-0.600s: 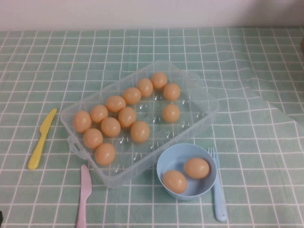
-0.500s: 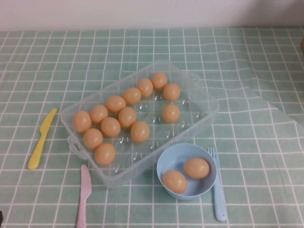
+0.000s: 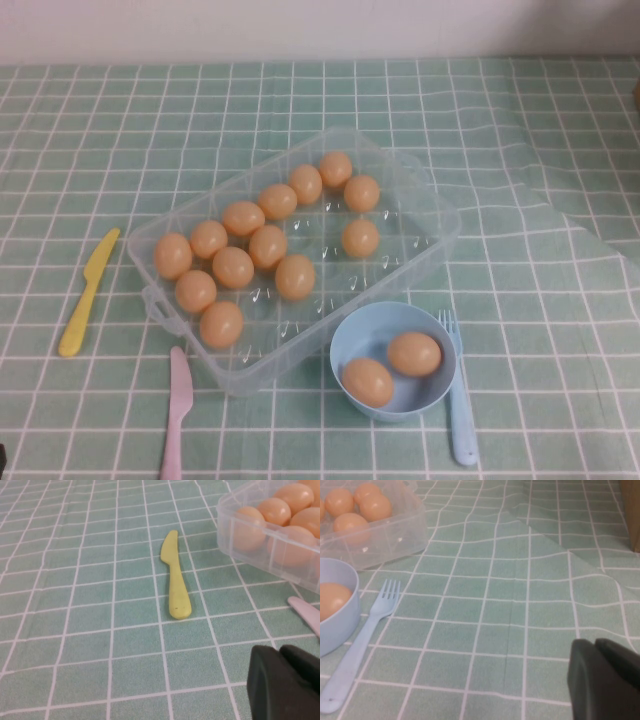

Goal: Take an egg out of the egg box

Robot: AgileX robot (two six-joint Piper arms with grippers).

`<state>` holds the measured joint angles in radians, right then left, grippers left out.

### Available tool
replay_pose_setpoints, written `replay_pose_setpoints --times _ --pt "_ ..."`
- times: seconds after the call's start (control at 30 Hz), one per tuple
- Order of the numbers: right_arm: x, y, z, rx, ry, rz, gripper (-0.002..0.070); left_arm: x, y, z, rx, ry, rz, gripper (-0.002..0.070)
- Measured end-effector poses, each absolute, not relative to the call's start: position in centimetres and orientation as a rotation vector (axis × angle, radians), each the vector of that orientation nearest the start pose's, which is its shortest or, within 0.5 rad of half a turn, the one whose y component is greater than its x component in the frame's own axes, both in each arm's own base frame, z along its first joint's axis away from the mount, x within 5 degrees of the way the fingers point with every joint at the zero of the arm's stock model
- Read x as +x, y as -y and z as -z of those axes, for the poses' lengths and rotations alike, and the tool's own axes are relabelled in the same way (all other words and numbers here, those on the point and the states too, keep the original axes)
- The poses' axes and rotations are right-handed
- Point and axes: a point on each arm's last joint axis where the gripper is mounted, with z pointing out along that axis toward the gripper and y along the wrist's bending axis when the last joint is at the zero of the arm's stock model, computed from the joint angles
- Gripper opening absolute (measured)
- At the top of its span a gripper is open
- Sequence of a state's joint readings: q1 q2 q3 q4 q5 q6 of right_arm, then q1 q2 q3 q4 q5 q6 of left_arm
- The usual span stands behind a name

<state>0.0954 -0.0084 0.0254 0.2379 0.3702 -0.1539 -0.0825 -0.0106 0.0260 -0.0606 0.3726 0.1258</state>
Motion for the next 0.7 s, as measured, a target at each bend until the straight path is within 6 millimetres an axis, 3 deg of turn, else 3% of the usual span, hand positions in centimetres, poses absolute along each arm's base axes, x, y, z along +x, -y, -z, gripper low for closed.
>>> replay_pose_setpoints --times 0.47,0.7 --pt "5.17 -1.28 -17.27 -0.084 -1.863 -0.193 -0.0017 5.24 0.66 -17.21 0.151 -1.859 0.039 0.0" --pt "5.17 -1.28 -17.27 -0.083 -1.863 -0.194 -0.0017 5.35 1.11 -17.83 -0.031 -1.801 0.25 0.0"
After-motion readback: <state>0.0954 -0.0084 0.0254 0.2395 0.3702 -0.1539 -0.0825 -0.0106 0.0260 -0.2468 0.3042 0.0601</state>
